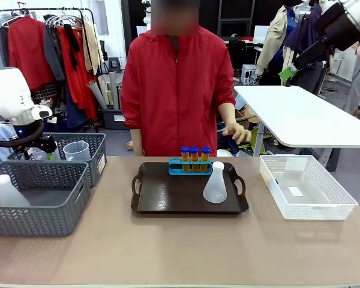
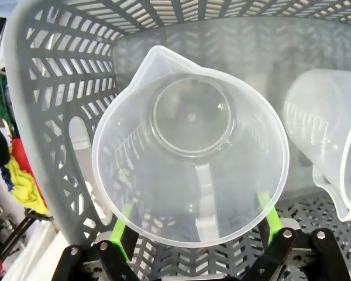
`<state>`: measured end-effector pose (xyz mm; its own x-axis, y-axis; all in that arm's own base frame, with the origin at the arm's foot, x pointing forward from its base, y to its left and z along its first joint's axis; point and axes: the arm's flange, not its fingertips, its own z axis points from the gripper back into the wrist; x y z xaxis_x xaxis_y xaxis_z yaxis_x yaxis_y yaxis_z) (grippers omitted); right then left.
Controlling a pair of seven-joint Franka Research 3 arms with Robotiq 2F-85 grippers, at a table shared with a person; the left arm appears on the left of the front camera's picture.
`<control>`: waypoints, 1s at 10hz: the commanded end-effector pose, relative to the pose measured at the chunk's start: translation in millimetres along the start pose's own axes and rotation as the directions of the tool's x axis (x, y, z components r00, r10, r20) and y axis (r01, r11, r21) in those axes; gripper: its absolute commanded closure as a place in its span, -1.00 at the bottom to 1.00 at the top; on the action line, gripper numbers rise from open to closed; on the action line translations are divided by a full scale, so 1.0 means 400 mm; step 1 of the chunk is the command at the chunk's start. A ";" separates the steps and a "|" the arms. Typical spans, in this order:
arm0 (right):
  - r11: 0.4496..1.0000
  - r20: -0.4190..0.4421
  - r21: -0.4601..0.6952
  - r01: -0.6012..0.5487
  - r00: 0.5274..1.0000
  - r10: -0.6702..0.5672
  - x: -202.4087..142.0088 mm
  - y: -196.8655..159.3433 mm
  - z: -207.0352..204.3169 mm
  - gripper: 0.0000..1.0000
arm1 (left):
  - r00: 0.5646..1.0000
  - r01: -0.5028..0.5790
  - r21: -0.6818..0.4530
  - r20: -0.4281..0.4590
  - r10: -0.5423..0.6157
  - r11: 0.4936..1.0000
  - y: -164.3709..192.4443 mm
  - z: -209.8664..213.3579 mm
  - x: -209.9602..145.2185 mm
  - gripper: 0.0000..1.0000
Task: Prepare the laboratory tools.
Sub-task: Pick up one Large Measuring Cup and place it on the Handle tray.
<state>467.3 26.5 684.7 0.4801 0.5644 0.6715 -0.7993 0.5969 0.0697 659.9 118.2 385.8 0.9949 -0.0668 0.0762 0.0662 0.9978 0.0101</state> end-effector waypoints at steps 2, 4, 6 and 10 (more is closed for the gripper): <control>1.000 0.005 0.006 -0.005 1.000 0.005 0.000 0.003 0.002 -1.00 | 1.000 -0.008 0.039 -0.012 0.008 0.999 0.005 -0.007 0.012 -0.81; 1.000 0.005 0.006 -0.005 1.000 0.005 0.000 0.003 0.002 -1.00 | 1.000 -0.009 0.048 -0.011 0.010 0.999 0.013 -0.003 0.015 -0.01; 1.000 0.005 0.006 -0.005 1.000 0.005 0.000 0.003 0.002 -1.00 | 1.000 -0.014 0.048 -0.009 0.014 0.999 0.014 -0.002 0.010 0.78; 1.000 0.005 0.006 -0.005 1.000 0.005 0.000 0.003 0.002 -1.00 | 1.000 -0.016 0.051 -0.011 0.017 0.999 0.015 -0.002 0.010 1.00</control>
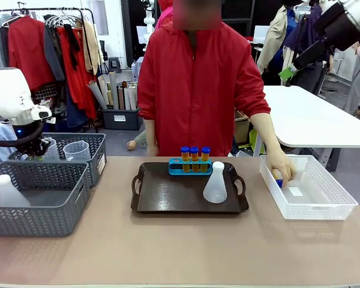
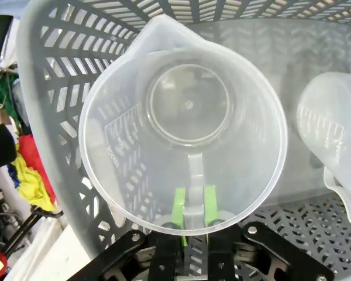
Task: Prepare the laboratory tools.
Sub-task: Pick up one Large Measuring Cup and place it on the Handle tray.
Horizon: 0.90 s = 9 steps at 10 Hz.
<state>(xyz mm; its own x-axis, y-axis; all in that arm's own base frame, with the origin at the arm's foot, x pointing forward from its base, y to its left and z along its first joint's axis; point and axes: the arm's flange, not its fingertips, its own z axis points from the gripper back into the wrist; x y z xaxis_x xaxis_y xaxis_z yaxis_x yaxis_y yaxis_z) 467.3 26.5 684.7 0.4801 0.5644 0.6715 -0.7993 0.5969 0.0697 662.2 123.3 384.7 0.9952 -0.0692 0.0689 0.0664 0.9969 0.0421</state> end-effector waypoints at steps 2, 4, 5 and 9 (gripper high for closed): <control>1.000 0.005 0.006 -0.005 1.000 0.005 0.000 0.003 0.002 -1.00 | 1.000 -0.023 0.019 -0.010 0.023 1.000 0.008 0.004 0.006 1.00; 1.000 0.005 0.006 -0.005 1.000 0.005 0.000 0.003 0.002 -1.00 | 1.000 -0.025 0.014 -0.005 0.026 1.000 0.006 0.014 0.003 1.00; 1.000 0.005 0.006 -0.005 1.000 0.005 0.000 0.003 0.002 -1.00 | 1.000 -0.030 0.016 0.003 0.030 0.999 0.006 0.042 -0.001 1.00; 1.000 0.005 0.006 -0.005 1.000 0.005 0.000 0.003 0.002 -1.00 | 0.998 -0.056 0.050 0.042 0.054 0.997 0.033 0.254 -0.013 1.00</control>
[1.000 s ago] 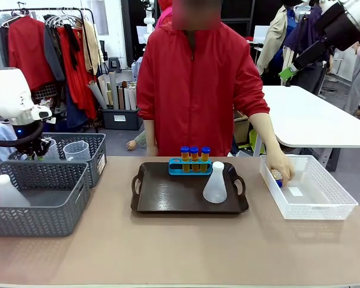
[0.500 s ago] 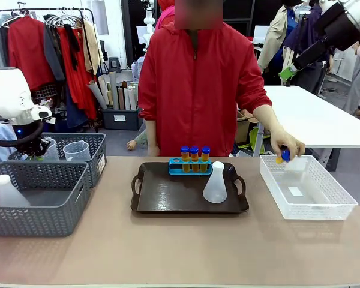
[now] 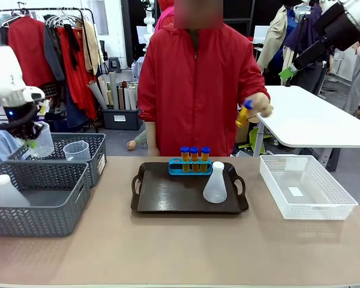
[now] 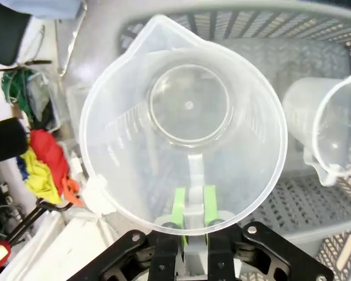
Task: Prepare the laboratory tools.
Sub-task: Pick up one Large Measuring Cup and place it on the Handle tray.
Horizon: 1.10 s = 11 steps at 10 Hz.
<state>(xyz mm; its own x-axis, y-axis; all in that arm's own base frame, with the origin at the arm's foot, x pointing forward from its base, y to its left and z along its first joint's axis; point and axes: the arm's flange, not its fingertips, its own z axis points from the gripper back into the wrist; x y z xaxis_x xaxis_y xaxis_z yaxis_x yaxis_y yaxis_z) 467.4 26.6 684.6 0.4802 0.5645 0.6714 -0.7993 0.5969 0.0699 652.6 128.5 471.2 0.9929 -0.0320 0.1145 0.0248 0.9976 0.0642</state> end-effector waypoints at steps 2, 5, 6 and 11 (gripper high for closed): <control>1.000 0.005 0.006 -0.005 1.000 0.005 0.000 0.003 0.002 -1.00 | 0.999 0.028 0.003 -0.022 -0.028 1.000 0.018 0.165 -0.007 1.00; 1.000 0.005 0.006 -0.005 1.000 0.005 0.000 0.003 0.002 -1.00 | 0.992 0.106 -0.022 0.067 -0.104 0.994 0.034 0.390 -0.024 1.00; 1.000 0.005 0.006 -0.005 1.000 0.005 0.000 0.003 0.002 -1.00 | 0.987 0.144 -0.031 0.073 -0.141 0.989 0.031 0.480 -0.031 1.00; 1.000 0.005 0.006 -0.005 1.000 0.005 0.000 0.003 0.002 -1.00 | 0.951 0.276 -0.011 0.149 -0.271 0.961 -0.004 0.802 -0.076 1.00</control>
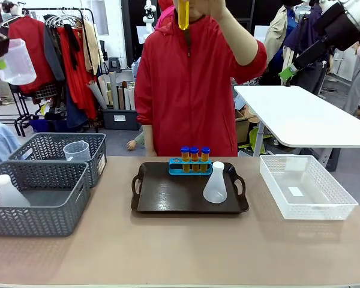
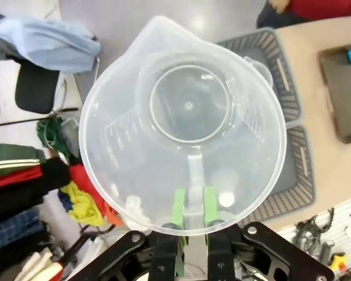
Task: Prepare the laboratory tools.
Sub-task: Pick up one Large Measuring Cup and place it on the Handle tray.
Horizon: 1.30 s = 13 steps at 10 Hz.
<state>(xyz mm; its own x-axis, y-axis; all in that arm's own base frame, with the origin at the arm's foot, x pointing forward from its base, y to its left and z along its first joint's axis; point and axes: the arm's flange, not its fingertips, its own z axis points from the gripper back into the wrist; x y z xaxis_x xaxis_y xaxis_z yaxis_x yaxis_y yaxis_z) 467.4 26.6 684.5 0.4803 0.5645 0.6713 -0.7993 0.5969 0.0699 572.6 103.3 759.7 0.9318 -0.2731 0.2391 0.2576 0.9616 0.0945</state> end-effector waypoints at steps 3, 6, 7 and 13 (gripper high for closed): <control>1.000 0.005 0.006 -0.005 1.000 0.005 0.000 0.003 0.003 -1.00 | 0.990 0.140 -0.051 0.006 -0.140 0.989 -0.019 0.178 0.039 1.00; 1.000 0.005 0.006 -0.005 1.000 0.005 0.000 0.003 0.003 -1.00 | 0.986 0.150 -0.088 0.082 -0.143 0.985 -0.020 0.232 -0.003 1.00; 1.000 0.005 0.006 -0.005 1.000 0.005 0.000 0.003 0.003 -1.00 | 0.989 0.142 -0.042 0.041 -0.140 0.989 -0.073 0.181 -0.034 1.00; 1.000 0.005 0.006 -0.005 1.000 0.005 0.000 0.003 0.003 -1.00 | 0.982 0.184 -0.117 0.073 -0.177 0.976 -0.121 0.162 -0.022 1.00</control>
<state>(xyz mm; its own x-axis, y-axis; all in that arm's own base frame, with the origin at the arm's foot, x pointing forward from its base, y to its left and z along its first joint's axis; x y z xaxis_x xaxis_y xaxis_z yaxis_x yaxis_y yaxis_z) 467.4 26.6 684.6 0.4802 0.5646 0.6713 -0.7993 0.5968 0.0698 539.3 71.2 820.2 0.8662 -0.4190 0.2724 0.4197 0.9058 0.0586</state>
